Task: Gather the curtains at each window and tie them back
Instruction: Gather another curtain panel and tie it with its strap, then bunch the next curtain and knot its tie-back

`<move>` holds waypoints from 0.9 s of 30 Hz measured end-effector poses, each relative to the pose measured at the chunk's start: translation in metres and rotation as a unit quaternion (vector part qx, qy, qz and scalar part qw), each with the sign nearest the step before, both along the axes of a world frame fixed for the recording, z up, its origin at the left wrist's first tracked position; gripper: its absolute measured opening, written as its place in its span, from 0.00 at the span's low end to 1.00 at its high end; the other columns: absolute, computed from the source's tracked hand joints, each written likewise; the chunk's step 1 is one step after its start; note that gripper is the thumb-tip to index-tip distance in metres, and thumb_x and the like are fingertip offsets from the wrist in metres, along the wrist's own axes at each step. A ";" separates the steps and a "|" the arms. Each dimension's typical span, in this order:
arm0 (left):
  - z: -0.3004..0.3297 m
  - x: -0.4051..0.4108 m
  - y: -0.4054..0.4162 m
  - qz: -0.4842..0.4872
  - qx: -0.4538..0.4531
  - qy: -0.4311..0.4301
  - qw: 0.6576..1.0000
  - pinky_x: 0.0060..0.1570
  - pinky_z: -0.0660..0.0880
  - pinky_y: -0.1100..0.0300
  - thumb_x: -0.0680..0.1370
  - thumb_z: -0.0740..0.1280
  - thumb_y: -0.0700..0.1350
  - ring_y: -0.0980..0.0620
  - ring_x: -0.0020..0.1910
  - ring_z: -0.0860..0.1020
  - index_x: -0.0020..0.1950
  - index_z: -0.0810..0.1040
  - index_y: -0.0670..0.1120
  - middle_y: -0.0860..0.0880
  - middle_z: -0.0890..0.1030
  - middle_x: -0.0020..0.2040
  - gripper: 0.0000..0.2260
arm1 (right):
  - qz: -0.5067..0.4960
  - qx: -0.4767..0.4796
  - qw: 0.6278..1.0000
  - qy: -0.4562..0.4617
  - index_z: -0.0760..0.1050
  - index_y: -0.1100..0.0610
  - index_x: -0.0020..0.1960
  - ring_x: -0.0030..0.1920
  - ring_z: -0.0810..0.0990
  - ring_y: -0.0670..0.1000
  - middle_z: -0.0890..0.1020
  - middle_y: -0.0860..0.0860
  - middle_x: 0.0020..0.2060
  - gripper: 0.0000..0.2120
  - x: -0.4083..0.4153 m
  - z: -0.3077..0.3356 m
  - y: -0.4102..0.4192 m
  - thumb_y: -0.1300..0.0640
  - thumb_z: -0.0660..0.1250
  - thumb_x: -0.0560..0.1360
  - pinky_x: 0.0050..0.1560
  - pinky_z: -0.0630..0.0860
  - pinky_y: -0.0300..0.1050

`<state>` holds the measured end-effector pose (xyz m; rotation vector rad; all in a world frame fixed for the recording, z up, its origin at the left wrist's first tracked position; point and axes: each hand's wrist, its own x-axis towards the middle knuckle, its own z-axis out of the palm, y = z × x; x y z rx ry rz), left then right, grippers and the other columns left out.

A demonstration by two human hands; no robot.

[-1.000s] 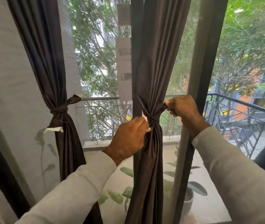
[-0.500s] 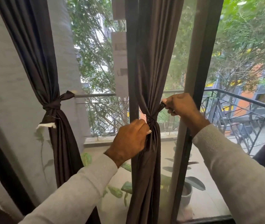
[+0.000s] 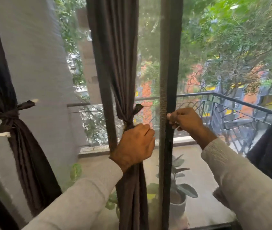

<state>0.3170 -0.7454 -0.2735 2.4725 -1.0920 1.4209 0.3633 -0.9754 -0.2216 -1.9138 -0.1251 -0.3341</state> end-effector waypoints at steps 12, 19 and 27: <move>0.075 0.081 -0.290 -0.009 0.031 0.055 0.998 0.33 0.76 0.48 0.79 0.67 0.50 0.35 0.44 0.81 0.49 0.79 0.44 0.42 0.80 0.45 0.09 | -0.183 -0.163 0.970 0.007 0.82 0.61 0.36 0.29 0.84 0.48 0.83 0.51 0.26 0.15 -0.010 0.017 -0.302 0.52 0.75 0.76 0.32 0.81 0.43; 0.187 0.105 -0.413 -0.068 0.017 0.008 0.998 0.42 0.77 0.46 0.82 0.68 0.52 0.36 0.52 0.81 0.55 0.80 0.44 0.43 0.81 0.51 0.11 | -0.287 -0.230 0.923 -0.113 0.80 0.60 0.34 0.29 0.81 0.49 0.82 0.52 0.26 0.20 -0.019 0.117 -0.403 0.47 0.74 0.78 0.36 0.81 0.47; 0.313 0.153 -0.509 -0.094 -0.039 -0.088 0.991 0.49 0.76 0.46 0.82 0.66 0.55 0.38 0.55 0.81 0.56 0.79 0.46 0.44 0.82 0.54 0.13 | -0.381 -0.213 0.874 -0.215 0.82 0.53 0.36 0.32 0.85 0.48 0.85 0.48 0.30 0.15 0.010 0.246 -0.487 0.47 0.73 0.78 0.44 0.86 0.52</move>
